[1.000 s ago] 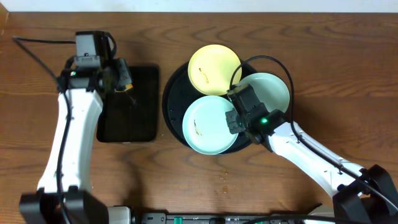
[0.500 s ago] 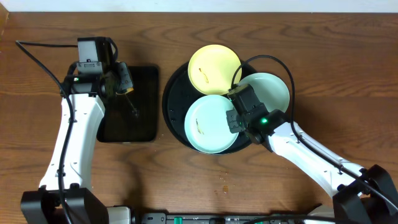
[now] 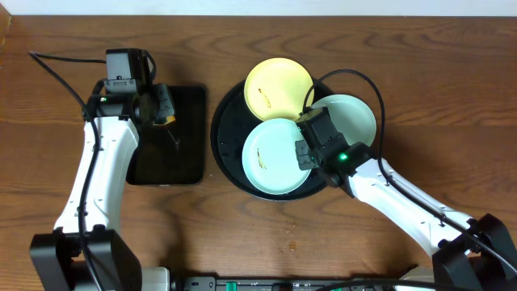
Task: Clean dirty plates on tray and stack at the side
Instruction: 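Lift the sponge with the left gripper and carry it toward the plates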
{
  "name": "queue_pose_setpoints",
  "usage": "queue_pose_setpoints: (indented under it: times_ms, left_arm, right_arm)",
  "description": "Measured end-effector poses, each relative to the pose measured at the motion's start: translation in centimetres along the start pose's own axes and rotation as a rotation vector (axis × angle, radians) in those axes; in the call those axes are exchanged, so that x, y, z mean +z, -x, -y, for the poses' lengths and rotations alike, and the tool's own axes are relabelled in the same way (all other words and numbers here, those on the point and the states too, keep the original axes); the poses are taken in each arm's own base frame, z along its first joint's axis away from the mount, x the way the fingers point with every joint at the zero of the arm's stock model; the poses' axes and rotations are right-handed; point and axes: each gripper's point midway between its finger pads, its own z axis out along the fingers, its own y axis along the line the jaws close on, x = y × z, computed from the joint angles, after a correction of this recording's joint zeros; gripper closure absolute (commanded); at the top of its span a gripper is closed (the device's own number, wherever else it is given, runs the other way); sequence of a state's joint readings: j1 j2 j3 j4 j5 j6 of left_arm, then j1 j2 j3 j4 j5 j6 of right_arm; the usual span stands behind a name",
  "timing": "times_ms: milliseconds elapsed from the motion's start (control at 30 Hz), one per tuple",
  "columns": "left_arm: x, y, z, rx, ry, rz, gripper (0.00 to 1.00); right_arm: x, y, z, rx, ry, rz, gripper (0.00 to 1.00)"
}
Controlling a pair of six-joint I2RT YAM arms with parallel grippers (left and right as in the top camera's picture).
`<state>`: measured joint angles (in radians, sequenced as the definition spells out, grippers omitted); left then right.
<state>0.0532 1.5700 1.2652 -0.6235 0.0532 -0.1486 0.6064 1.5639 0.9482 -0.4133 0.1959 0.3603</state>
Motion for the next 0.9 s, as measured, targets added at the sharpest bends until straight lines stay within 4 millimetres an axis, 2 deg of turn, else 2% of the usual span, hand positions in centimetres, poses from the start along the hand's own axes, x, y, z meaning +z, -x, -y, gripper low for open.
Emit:
queue_pose_setpoints:
  times_ms: [900]
  left_arm:
    - [0.49, -0.05, -0.01, 0.000, 0.001, -0.006, 0.92]
  right_arm:
    - [-0.01, 0.42, 0.18, 0.030, -0.012, 0.019, 0.99]
